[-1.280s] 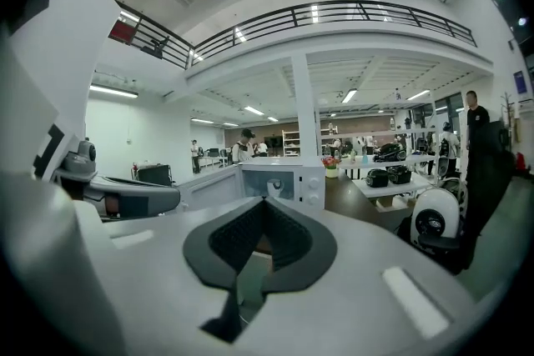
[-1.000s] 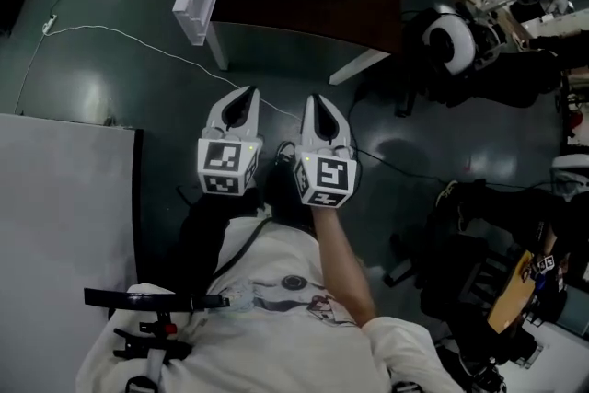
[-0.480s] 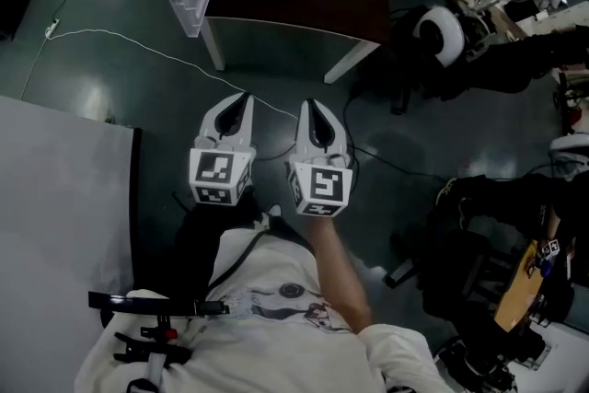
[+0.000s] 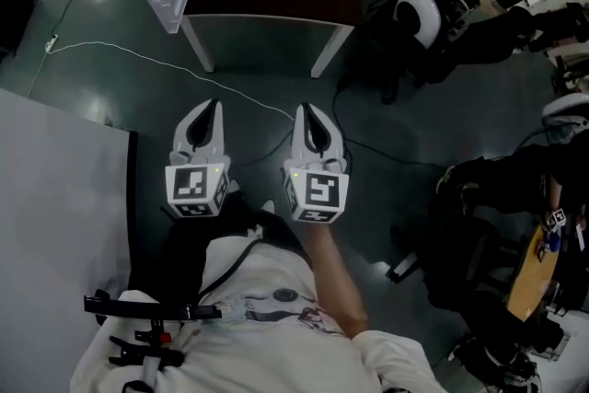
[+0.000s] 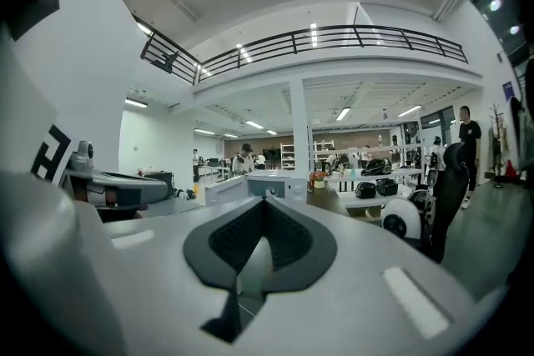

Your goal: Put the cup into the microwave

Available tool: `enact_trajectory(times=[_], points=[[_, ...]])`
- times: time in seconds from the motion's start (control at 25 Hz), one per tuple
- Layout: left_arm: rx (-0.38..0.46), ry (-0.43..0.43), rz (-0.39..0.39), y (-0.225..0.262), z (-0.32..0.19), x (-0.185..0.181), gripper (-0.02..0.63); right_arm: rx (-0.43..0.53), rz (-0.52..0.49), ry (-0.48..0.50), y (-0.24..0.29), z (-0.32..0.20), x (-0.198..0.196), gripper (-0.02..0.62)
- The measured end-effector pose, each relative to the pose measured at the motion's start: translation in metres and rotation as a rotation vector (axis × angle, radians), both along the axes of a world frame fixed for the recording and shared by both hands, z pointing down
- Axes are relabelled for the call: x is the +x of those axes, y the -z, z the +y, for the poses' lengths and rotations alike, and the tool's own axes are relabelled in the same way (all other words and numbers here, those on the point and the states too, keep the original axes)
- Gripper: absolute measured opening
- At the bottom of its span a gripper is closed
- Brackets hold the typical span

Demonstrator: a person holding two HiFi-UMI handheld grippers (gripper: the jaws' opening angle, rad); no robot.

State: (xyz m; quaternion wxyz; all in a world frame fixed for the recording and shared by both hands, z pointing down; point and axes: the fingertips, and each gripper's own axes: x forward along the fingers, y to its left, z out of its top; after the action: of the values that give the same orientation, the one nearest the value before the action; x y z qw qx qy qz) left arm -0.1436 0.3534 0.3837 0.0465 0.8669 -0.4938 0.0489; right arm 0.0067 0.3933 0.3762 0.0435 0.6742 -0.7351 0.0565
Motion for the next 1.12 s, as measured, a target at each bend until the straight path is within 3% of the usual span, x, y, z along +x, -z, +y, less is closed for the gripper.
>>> enact_trajectory(times=[0.32,1.12], points=[[0.041,-0.027,0.012,0.025,0.015,0.014,-0.003,0.053,0.018,-0.032,0.033,0.013,0.011,0.000],[0.096,-0.019,0.030,0.050,-0.013,-0.013,-0.003,0.117,0.046,-0.017,0.059,-0.012,-0.015,-0.002]])
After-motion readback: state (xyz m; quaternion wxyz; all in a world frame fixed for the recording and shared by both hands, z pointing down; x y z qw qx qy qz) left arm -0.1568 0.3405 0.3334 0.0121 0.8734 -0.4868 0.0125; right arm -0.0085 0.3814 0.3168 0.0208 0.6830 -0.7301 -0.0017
